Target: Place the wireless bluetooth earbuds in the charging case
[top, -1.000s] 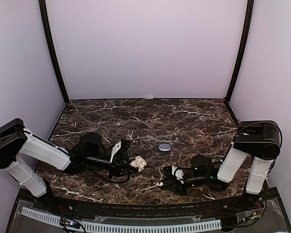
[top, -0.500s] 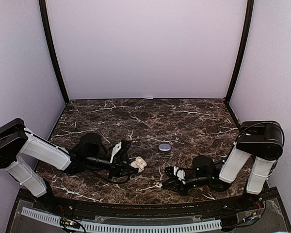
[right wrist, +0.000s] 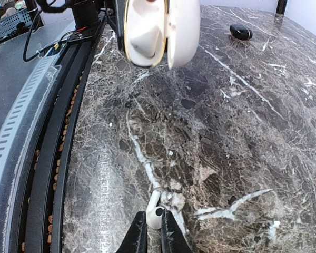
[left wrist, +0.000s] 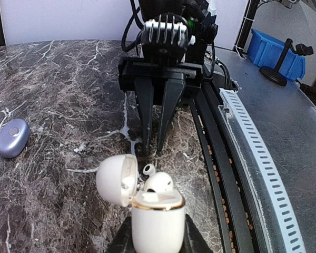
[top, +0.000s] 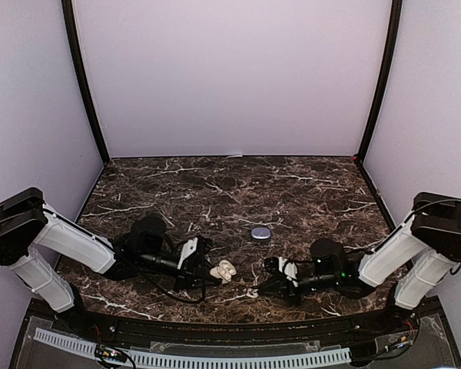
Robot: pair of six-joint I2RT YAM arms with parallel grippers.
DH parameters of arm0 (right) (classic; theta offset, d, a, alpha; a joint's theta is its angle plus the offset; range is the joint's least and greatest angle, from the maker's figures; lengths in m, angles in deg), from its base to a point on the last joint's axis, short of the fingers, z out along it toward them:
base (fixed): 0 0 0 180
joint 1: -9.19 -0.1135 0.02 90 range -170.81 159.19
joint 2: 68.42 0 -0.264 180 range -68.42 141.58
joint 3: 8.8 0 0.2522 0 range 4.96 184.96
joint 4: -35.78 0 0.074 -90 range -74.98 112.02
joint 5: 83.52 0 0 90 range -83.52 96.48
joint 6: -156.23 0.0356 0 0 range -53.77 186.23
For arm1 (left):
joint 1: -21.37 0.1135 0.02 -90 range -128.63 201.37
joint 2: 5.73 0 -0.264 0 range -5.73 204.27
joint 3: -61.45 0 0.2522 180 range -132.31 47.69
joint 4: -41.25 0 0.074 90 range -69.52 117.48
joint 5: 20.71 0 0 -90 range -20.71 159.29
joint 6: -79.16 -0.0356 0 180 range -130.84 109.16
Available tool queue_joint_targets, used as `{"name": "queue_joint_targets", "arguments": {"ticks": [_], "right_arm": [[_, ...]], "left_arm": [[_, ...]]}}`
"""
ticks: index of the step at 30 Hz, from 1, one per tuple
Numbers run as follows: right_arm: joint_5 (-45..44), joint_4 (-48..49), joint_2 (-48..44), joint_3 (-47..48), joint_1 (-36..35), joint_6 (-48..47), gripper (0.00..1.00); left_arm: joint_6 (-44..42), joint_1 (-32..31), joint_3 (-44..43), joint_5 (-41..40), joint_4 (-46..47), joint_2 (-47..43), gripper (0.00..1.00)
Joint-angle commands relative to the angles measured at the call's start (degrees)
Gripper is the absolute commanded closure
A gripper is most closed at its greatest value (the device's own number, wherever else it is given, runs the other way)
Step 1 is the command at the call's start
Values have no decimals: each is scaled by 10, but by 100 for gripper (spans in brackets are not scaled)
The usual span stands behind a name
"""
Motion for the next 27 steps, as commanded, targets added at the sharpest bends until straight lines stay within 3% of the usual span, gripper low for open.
{"name": "queue_joint_targets", "arguments": {"ticks": [1, 15, 21, 27], "right_arm": [[9, -59, -54, 15, 1, -18, 89], [10, -178, -124, 61, 1, -50, 91], [-17, -193, -80, 62, 1, -65, 75], [-22, -168, -17, 74, -1, -71, 72]], "left_arm": [[-33, -6, -9, 0, -12, 9, 92], [-45, -7, -10, 2, -10, 21, 92], [-39, -7, -10, -1, -5, 23, 92], [-32, -7, -14, -3, -6, 26, 92]]}}
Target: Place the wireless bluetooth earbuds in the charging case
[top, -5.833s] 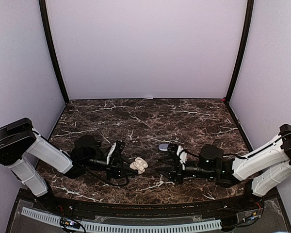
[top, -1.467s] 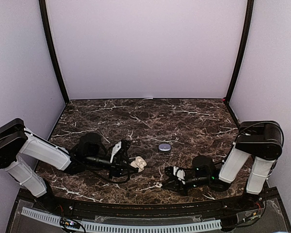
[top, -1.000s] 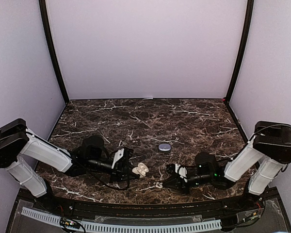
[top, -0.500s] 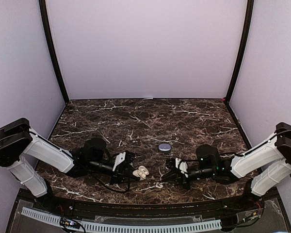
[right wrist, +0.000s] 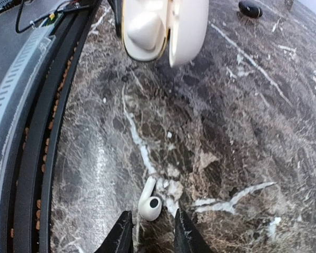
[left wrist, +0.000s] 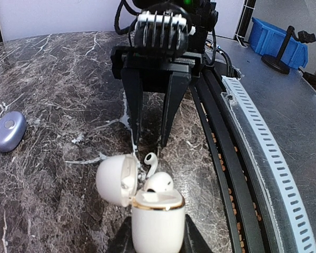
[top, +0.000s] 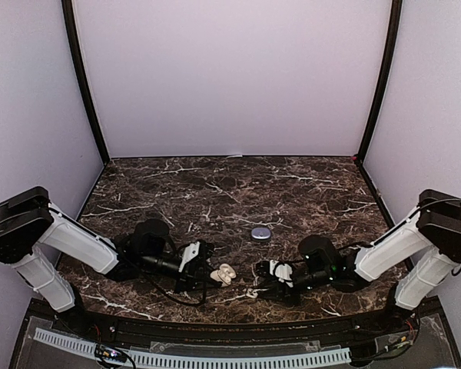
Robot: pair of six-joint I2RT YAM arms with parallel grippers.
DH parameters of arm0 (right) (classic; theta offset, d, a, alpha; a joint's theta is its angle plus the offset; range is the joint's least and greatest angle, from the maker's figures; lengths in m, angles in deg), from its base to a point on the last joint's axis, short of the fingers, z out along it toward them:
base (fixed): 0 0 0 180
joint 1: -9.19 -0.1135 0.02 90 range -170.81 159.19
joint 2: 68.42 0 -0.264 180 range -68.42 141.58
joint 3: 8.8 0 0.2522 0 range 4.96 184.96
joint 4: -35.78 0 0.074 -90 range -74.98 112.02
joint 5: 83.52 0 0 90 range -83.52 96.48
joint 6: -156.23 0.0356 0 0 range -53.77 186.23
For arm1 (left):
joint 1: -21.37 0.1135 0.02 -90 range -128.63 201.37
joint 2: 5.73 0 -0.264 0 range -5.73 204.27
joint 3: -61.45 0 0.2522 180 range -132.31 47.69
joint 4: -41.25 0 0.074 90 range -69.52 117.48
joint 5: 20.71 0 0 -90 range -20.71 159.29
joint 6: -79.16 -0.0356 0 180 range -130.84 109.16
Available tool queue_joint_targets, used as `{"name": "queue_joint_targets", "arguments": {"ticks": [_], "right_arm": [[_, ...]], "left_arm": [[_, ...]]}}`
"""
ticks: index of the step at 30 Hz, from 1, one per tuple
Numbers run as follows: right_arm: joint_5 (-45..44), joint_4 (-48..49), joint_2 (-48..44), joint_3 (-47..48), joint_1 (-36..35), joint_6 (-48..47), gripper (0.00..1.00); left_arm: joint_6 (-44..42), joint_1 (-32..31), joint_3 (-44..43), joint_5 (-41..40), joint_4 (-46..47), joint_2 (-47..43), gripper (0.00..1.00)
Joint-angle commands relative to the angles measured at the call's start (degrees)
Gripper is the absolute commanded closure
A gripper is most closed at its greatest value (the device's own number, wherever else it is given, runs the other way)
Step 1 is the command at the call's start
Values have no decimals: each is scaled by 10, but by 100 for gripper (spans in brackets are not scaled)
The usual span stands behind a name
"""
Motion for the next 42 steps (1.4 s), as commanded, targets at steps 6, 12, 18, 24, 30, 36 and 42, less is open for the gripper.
{"name": "queue_joint_targets", "arguments": {"ticks": [6, 12, 18, 24, 30, 36, 42], "right_arm": [[-6, 59, 82, 17, -4, -4, 72], [2, 69, 97, 20, -6, -4, 76], [4, 68, 99, 20, -6, -5, 80], [7, 70, 102, 20, -7, -1, 74], [1, 79, 105, 17, -17, 11, 72], [-25, 102, 114, 7, -27, 30, 75], [-45, 105, 100, -3, -27, 30, 87]], "left_arm": [[5, -2, -13, 1, -4, 2, 92], [5, -2, -14, -2, -7, 2, 92], [7, -2, -14, -2, -6, 2, 92], [10, -2, -12, -3, -8, 1, 92], [10, -2, -12, -4, -10, 0, 92], [10, -2, -15, -3, -10, 3, 92], [11, -2, -13, -4, -11, -1, 92]]}}
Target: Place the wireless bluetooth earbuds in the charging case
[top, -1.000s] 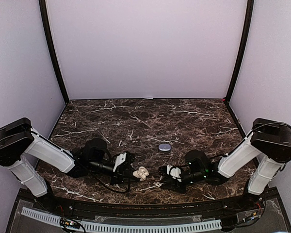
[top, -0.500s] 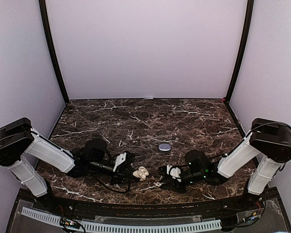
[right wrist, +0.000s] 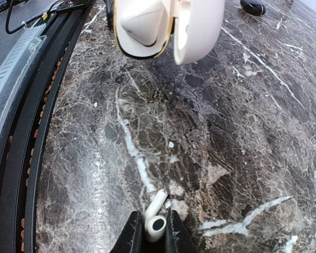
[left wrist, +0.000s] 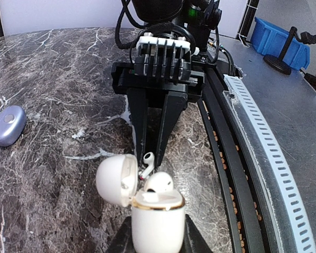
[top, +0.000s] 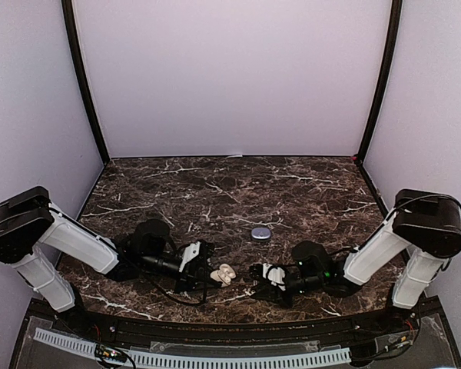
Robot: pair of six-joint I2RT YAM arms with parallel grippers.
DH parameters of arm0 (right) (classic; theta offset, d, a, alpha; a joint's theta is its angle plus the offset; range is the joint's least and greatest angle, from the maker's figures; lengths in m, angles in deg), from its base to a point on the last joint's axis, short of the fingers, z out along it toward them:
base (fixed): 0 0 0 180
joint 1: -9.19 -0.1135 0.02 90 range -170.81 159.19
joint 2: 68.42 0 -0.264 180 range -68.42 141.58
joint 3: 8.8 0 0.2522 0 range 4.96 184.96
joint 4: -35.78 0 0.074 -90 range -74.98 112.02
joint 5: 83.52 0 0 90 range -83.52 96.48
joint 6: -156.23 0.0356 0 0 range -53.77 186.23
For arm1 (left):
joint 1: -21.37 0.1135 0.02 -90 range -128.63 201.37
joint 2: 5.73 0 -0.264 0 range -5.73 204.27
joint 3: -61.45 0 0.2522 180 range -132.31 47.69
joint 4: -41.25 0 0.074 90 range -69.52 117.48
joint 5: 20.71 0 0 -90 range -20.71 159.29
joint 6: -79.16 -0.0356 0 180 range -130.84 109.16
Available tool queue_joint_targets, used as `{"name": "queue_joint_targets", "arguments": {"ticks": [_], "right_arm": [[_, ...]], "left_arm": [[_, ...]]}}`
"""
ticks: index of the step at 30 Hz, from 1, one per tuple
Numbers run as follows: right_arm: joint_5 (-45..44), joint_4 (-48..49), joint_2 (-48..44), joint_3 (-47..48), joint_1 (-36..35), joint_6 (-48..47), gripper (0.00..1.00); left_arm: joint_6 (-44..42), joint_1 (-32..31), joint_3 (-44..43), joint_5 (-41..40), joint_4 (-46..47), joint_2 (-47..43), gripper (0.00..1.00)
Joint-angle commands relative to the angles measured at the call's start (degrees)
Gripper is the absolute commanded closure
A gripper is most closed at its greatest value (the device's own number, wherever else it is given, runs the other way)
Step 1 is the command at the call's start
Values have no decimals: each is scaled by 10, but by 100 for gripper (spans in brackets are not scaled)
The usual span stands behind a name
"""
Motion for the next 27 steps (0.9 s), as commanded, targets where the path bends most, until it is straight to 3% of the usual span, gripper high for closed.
{"name": "queue_joint_targets", "arguments": {"ticks": [1, 15, 27], "right_arm": [[-26, 3, -5, -15, -4, 6, 88], [-23, -42, -64, -9, -4, -4, 94], [11, -151, -149, 35, -4, -34, 96]], "left_arm": [[4, -2, -11, 0, -5, -3, 92], [-4, -2, -12, 4, -7, 0, 92], [-44, -4, -34, 30, -44, 18, 92]]}}
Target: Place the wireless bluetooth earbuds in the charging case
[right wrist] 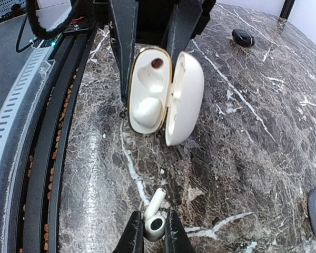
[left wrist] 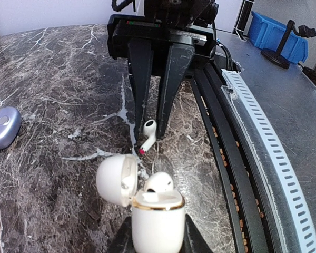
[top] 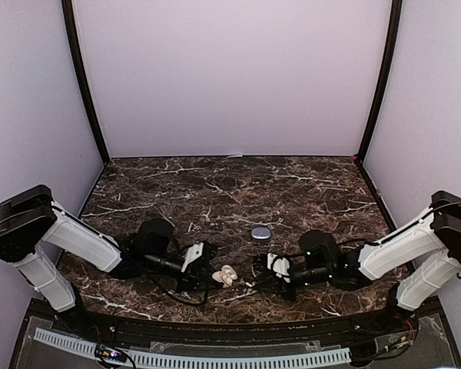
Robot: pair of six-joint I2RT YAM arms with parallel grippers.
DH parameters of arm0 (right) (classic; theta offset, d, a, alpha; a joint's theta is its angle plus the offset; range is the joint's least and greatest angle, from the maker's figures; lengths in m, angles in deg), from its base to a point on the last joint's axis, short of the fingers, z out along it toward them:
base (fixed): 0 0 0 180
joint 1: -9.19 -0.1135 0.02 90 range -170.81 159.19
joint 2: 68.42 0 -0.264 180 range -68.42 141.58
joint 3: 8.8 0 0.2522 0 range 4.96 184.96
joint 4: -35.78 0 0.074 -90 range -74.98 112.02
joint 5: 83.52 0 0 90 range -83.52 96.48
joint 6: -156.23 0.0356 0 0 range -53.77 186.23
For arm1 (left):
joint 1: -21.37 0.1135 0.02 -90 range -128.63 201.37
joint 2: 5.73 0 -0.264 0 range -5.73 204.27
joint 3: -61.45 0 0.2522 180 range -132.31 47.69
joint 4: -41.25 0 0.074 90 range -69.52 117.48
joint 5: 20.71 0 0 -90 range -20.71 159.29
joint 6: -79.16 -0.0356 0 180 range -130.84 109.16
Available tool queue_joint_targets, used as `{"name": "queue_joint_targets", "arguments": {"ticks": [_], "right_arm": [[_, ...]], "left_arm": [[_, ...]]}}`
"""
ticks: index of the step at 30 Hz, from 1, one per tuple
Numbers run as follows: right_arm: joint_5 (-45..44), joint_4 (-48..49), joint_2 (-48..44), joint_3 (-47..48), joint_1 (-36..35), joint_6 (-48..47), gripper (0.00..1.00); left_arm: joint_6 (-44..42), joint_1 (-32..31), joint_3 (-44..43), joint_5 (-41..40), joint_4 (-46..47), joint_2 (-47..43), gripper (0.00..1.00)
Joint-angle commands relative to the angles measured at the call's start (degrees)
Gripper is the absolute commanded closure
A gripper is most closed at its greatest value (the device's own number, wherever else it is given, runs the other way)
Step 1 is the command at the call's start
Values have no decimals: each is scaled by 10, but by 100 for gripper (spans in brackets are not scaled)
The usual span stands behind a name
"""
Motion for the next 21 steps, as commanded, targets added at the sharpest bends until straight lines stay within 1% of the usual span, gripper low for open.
{"name": "queue_joint_targets", "arguments": {"ticks": [1, 10, 21], "right_arm": [[24, -49, -23, 30, -3, -17, 96], [70, -107, -50, 77, -4, -36, 96], [101, -151, -19, 125, -6, -68, 96]], "left_arm": [[-26, -4, -19, 23, -21, 9, 93], [-71, -17, -44, 29, -53, 27, 93], [-75, -23, -66, 29, -69, 39, 93]]}}
